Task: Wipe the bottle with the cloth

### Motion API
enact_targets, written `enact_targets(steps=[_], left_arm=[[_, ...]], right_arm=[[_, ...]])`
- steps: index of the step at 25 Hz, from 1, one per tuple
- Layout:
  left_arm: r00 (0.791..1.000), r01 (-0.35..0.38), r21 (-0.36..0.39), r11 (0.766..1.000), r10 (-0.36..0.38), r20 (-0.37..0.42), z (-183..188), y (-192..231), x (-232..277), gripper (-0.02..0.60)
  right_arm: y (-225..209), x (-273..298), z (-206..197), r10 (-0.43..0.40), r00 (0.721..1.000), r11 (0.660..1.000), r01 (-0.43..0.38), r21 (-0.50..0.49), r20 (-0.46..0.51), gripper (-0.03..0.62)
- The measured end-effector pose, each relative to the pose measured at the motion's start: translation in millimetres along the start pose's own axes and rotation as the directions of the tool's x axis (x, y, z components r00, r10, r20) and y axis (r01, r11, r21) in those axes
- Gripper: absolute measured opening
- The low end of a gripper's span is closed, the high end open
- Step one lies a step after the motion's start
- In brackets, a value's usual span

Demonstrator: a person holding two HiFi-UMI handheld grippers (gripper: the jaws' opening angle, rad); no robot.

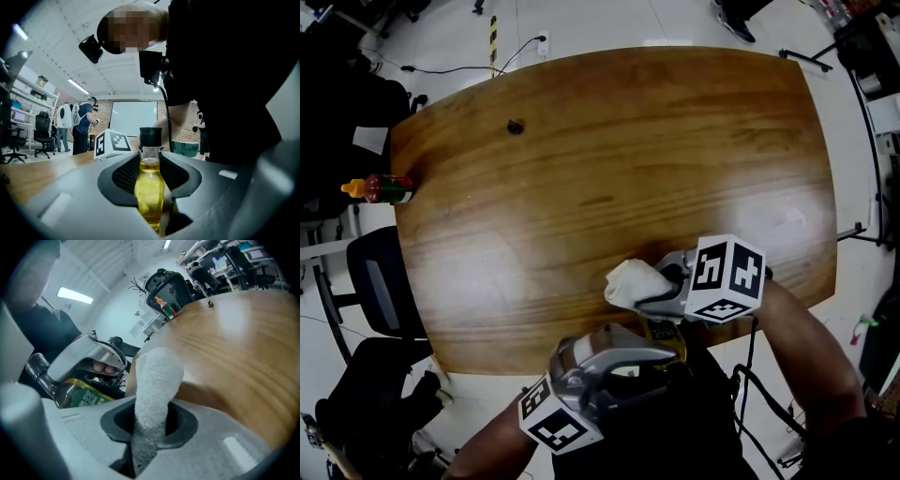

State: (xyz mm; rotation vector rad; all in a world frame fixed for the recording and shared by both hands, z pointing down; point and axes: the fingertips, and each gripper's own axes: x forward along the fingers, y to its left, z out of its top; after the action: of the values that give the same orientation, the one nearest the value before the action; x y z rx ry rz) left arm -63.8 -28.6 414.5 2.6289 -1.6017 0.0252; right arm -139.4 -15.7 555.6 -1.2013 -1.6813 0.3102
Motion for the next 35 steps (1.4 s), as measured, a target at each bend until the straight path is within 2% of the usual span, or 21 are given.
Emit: enact_targets(steps=[5, 10, 12, 14, 16, 18, 20, 22, 25, 26, 28, 30, 31, 32, 33, 34, 35], left_arm=[[1.0, 0.007, 0.0, 1.0, -0.007, 0.005, -1, 0, 0, 0.144], [1.0, 0.016, 0.004, 1.0, -0.016, 0.001, -3, 0, -2, 0.144], [1.0, 0.017, 0.001, 1.0, -0.017, 0.001, -5, 2, -5, 0.144], [1.0, 0.012, -0.008, 1.0, -0.012, 0.0, -7, 4, -9, 0.144], [1.0, 0.006, -0.016, 1.0, -0.006, 0.0, -9, 5, -11, 0.144], [1.0, 0.009, -0.02, 1.0, -0.009, 0.0, -11, 4, -10, 0.144], [1.0, 0.019, -0.016, 1.0, -0.019, -0.002, -12, 4, -9, 0.143], [1.0, 0.026, -0.012, 1.0, -0.026, 0.002, -12, 6, -9, 0.143], [1.0, 0.025, -0.012, 1.0, -0.025, 0.014, -11, 7, -7, 0.144], [1.0, 0.024, -0.011, 1.0, -0.024, 0.014, -11, 8, -6, 0.144], [1.0, 0.025, -0.01, 1.0, -0.025, 0.008, -11, 8, -4, 0.144], [0.999, 0.031, -0.014, 0.999, -0.031, 0.005, -12, 8, -2, 0.144], [0.999, 0.035, -0.016, 0.999, -0.035, 0.005, -12, 8, -1, 0.144], [0.999, 0.038, -0.018, 0.999, -0.038, 0.009, -12, 8, 0, 0.144], [0.999, 0.039, -0.023, 0.999, -0.038, 0.016, -12, 7, 0, 0.144], [0.999, 0.036, -0.031, 0.999, -0.035, 0.025, -13, 6, 1, 0.144], [0.999, 0.032, -0.037, 0.999, -0.031, 0.03, -14, 5, 1, 0.146]], right_arm=[[-8, 5, -6, -0.079, 0.996, 0.996, 0.077, -0.049, -0.044, 0.071], [-14, 7, -6, -0.14, 0.989, 0.988, 0.137, -0.071, -0.043, 0.072], [-18, 6, -5, -0.194, 0.98, 0.979, 0.191, -0.076, -0.042, 0.072], [-23, 0, -6, -0.291, 0.954, 0.953, 0.282, -0.11, -0.068, 0.072], [-30, -18, -12, -0.429, 0.898, 0.897, 0.411, -0.16, -0.099, 0.072], [-34, -44, -16, -0.556, 0.828, 0.827, 0.541, -0.152, -0.072, 0.072], [-30, -73, -13, -0.639, 0.769, 0.767, 0.639, -0.055, 0.022, 0.072], [-18, -104, -8, -0.701, 0.7, 0.713, 0.696, 0.09, 0.139, 0.072], [12, -148, -2, -0.763, 0.566, 0.645, 0.7, 0.308, 0.312, 0.072], [25, -162, 0, -0.771, 0.52, 0.635, 0.676, 0.374, 0.369, 0.072], [56, -187, 6, -0.764, 0.425, 0.639, 0.603, 0.478, 0.485, 0.072], [93, -206, 16, -0.739, 0.335, 0.658, 0.548, 0.517, 0.585, 0.072], [113, -212, 23, -0.723, 0.3, 0.665, 0.547, 0.509, 0.623, 0.072], [132, -214, 31, -0.707, 0.276, 0.667, 0.566, 0.485, 0.651, 0.072], [149, -212, 41, -0.695, 0.27, 0.662, 0.602, 0.446, 0.667, 0.072], [161, -204, 51, -0.686, 0.283, 0.653, 0.646, 0.396, 0.67, 0.072], [169, -192, 59, -0.684, 0.315, 0.64, 0.691, 0.335, 0.657, 0.072]])
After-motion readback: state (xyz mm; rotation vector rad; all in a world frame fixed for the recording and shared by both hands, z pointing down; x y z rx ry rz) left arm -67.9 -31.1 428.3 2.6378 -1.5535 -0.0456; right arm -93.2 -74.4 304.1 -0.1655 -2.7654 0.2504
